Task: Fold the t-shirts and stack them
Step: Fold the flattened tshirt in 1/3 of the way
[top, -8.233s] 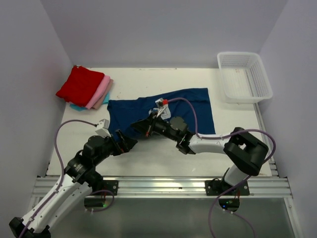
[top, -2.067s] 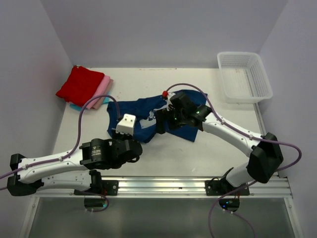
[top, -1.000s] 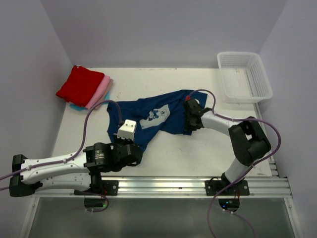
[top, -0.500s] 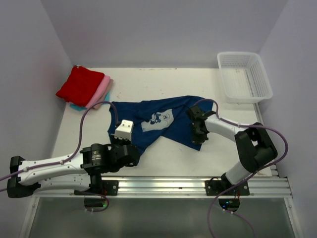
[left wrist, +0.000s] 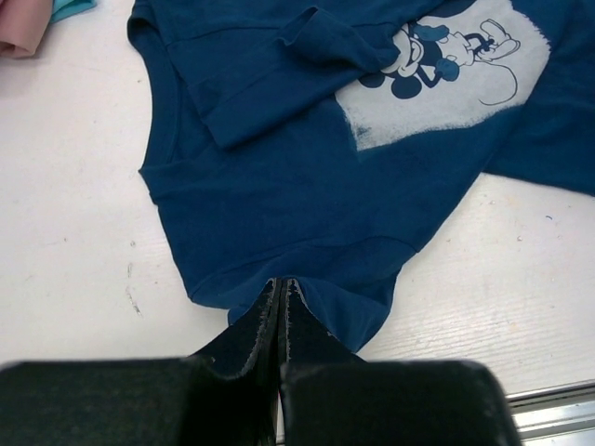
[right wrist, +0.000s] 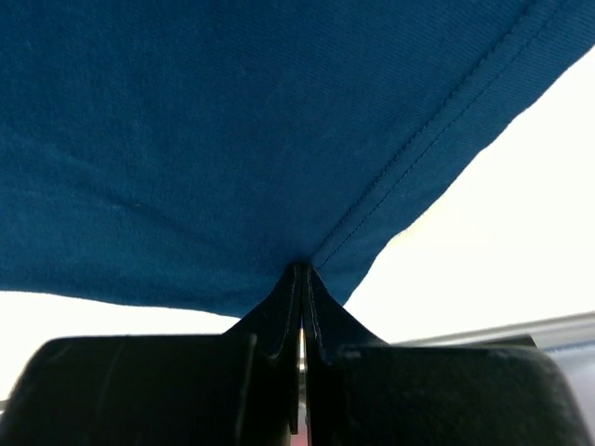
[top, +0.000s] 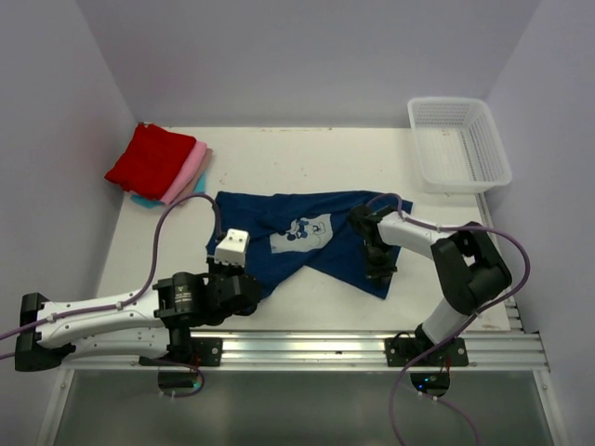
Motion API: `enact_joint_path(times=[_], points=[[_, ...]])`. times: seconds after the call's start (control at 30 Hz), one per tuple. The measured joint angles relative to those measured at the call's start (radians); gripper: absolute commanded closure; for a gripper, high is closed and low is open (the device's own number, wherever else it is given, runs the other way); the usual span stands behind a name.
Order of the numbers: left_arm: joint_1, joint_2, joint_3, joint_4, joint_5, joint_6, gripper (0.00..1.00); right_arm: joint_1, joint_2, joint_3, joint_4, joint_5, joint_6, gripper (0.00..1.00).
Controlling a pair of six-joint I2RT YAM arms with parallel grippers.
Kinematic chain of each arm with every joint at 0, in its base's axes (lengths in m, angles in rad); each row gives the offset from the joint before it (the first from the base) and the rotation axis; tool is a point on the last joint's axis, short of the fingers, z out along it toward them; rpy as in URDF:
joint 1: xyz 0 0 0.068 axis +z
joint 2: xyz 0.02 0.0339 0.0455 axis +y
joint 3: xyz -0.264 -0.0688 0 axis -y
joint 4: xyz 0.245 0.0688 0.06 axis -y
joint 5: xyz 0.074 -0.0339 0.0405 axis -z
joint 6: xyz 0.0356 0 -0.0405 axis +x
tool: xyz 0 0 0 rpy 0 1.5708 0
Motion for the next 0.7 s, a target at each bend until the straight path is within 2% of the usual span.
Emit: enact_joint_path(times=[0.57,0.7], points=[[0.000,0.024,-0.010,0.092,0.000,-0.003,1.00,0.020,0.000,-0.003,-0.186,0.042,0.012,1.00],[0.000,0.039,-0.010,0.126,0.000,0.014,1.00,0.031,-0.044,0.090,-0.238,0.059,0.015,1.00]])
